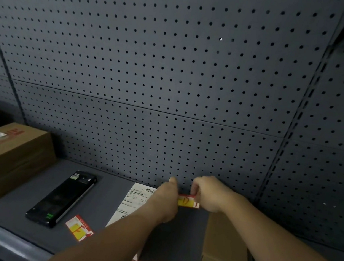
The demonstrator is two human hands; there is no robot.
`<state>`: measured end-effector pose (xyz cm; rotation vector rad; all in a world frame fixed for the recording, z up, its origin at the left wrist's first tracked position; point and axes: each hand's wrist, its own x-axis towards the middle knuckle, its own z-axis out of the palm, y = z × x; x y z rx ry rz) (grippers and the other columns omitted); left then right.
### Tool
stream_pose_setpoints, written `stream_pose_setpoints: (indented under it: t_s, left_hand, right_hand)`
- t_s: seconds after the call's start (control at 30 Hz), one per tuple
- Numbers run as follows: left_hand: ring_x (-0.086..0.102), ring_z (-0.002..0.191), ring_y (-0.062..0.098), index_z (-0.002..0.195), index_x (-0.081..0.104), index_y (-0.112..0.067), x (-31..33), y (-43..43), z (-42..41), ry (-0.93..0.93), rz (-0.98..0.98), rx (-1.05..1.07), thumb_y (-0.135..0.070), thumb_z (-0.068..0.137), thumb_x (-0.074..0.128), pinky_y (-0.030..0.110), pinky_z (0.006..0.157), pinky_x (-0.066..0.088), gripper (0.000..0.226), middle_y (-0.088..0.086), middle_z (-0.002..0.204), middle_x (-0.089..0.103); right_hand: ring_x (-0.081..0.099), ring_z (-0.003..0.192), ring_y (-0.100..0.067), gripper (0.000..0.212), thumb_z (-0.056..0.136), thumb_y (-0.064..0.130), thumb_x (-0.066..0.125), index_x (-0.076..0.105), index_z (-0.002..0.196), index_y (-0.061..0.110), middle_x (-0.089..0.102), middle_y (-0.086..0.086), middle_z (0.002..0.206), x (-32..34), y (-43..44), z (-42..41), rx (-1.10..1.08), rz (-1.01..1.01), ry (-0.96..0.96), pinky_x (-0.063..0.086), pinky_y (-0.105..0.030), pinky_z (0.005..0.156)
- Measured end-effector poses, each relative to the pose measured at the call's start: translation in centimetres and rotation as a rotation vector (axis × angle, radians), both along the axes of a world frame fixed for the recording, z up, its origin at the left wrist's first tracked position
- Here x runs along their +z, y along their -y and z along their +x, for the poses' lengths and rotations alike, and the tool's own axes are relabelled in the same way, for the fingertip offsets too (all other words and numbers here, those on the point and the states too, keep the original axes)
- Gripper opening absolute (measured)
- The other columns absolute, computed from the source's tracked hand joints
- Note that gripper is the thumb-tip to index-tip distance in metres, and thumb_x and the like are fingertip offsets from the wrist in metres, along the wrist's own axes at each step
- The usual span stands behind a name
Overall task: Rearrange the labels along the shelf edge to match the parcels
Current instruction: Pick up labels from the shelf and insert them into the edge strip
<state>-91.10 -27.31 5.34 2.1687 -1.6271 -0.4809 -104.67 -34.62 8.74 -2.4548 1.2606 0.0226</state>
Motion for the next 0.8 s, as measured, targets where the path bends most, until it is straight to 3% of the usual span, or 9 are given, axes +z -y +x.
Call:
stream_pose_setpoints:
  t_s: [0.17, 0.23, 0.4, 0.5, 0.63, 0.8]
  left_hand:
    - [0.054, 0.092, 0.023, 0.100, 0.041, -0.016, 1.9, -0.6, 1.3, 0.025, -0.137, -0.031, -0.001, 0.086, 0.057, 0.035, 0.078, 0.048, 0.025, 0.010, 0.103, 0.056]
    - [0.051, 0.094, 0.021, 0.103, 0.044, -0.017, 2.6, -1.2, 1.8, 0.029, -0.183, -0.039, 0.000, 0.087, 0.055, 0.035, 0.081, 0.047, 0.026, 0.008, 0.109, 0.052]
    - [0.050, 0.104, 0.024, 0.119, 0.042, -0.022, 3.1, -3.1, 3.6, 0.083, -0.237, -0.072, -0.018, 0.090, 0.060, 0.047, 0.090, 0.049, 0.035, 0.004, 0.121, 0.047]
    - [0.049, 0.110, 0.024, 0.126, 0.042, -0.020, 3.4, -4.5, 4.9, 0.143, -0.247, -0.123, -0.023, 0.092, 0.059, 0.047, 0.094, 0.045, 0.037, 0.004, 0.129, 0.045]
    - [0.049, 0.113, 0.024, 0.125, 0.046, -0.020, 3.7, -7.3, 6.4, 0.216, -0.286, -0.207, -0.026, 0.092, 0.060, 0.045, 0.096, 0.043, 0.037, 0.003, 0.129, 0.049]
    - [0.048, 0.114, 0.025, 0.125, 0.048, -0.020, 3.3, -12.6, 10.4, 0.266, -0.305, -0.293, -0.030, 0.090, 0.062, 0.045, 0.097, 0.041, 0.039, 0.003, 0.126, 0.051]
  right_hand:
    - [0.064, 0.082, -0.011, 0.009, 0.093, 0.014, 0.065, 0.066, 0.093, 0.023, 0.065, 0.008, 0.091, 2.1, -1.0, -0.9, 0.013, -0.033, 0.210, 0.056, -0.031, 0.075]
    - [0.065, 0.080, -0.009, 0.009, 0.091, 0.016, 0.068, 0.068, 0.093, 0.025, 0.067, 0.009, 0.089, 2.7, -1.3, -1.2, 0.005, -0.054, 0.264, 0.058, -0.034, 0.077]
    - [0.065, 0.079, -0.004, 0.011, 0.092, 0.016, 0.067, 0.070, 0.094, 0.026, 0.068, 0.012, 0.087, 3.5, -2.6, -1.6, -0.060, -0.097, 0.355, 0.054, -0.024, 0.071]
    - [0.065, 0.077, -0.004, 0.012, 0.091, 0.016, 0.068, 0.069, 0.089, 0.028, 0.069, 0.011, 0.085, 3.6, -4.1, -1.8, -0.128, -0.124, 0.405, 0.052, -0.019, 0.067]
    - [0.065, 0.072, -0.003, 0.008, 0.090, 0.016, 0.069, 0.070, 0.090, 0.024, 0.069, 0.010, 0.082, 3.3, -7.6, -0.7, -0.218, -0.181, 0.421, 0.046, -0.013, 0.059]
    - [0.064, 0.073, -0.001, 0.010, 0.089, 0.018, 0.071, 0.069, 0.089, 0.027, 0.069, 0.013, 0.082, 2.7, -14.0, 3.4, -0.320, -0.214, 0.430, 0.046, -0.017, 0.059]
